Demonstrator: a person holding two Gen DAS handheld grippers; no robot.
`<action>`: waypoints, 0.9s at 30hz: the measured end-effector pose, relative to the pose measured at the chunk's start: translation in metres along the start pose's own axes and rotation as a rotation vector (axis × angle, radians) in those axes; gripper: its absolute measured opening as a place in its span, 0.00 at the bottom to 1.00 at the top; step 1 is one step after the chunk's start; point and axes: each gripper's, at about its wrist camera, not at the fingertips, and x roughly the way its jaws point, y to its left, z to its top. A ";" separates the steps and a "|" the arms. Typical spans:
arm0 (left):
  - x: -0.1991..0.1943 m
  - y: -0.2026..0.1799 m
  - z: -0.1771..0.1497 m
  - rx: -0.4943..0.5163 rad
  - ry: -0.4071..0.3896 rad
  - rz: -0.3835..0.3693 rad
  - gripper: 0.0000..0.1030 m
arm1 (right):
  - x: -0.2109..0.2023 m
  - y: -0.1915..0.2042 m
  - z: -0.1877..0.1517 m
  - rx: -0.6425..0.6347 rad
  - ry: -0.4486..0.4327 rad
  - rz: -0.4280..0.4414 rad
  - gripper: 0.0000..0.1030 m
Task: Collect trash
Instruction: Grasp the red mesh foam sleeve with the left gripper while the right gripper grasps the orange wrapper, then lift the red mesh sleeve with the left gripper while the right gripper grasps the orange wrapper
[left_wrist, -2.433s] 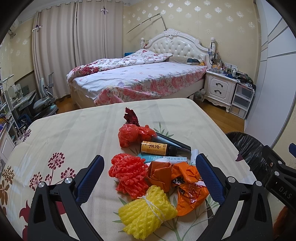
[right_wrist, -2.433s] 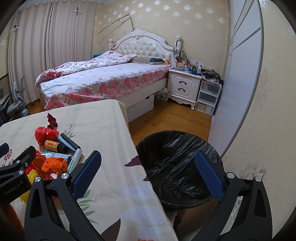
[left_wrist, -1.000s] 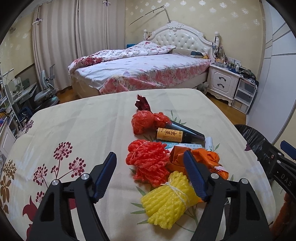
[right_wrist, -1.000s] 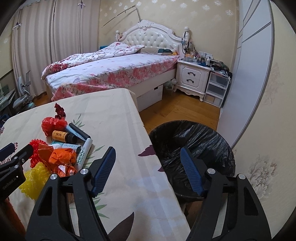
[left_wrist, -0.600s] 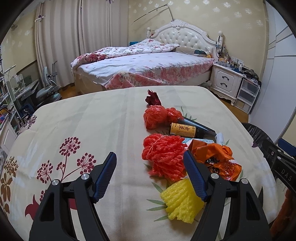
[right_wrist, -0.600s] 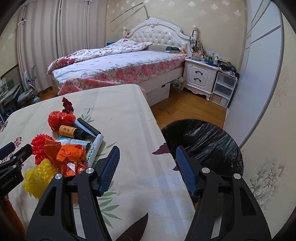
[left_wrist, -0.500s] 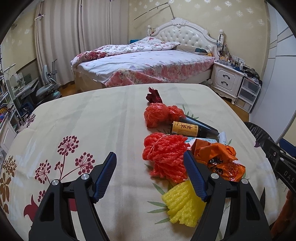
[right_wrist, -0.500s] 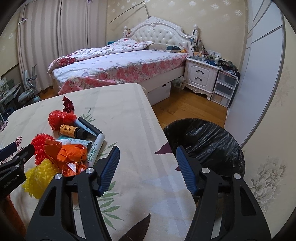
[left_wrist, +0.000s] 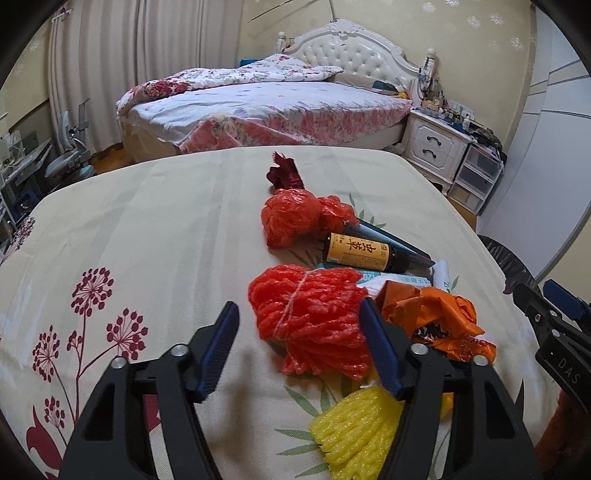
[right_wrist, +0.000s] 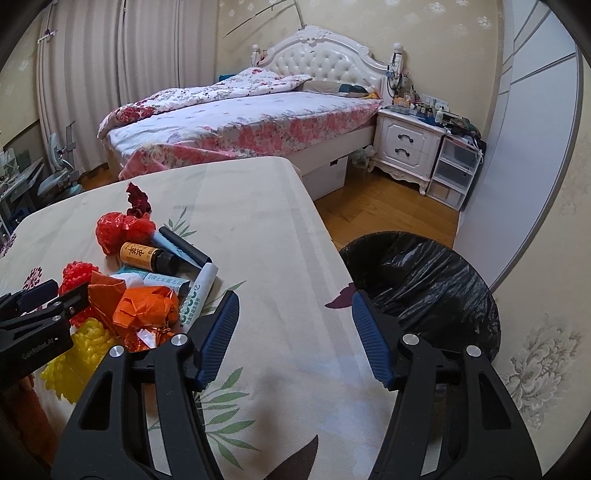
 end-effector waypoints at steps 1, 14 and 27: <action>0.000 0.000 -0.001 -0.001 0.002 -0.018 0.53 | 0.001 0.001 0.000 -0.001 0.002 0.001 0.60; -0.025 0.017 -0.002 0.008 -0.044 0.039 0.48 | -0.008 0.017 0.000 -0.027 -0.011 0.032 0.60; -0.046 0.061 -0.019 -0.039 -0.060 0.133 0.48 | -0.017 0.063 -0.004 -0.109 0.001 0.120 0.60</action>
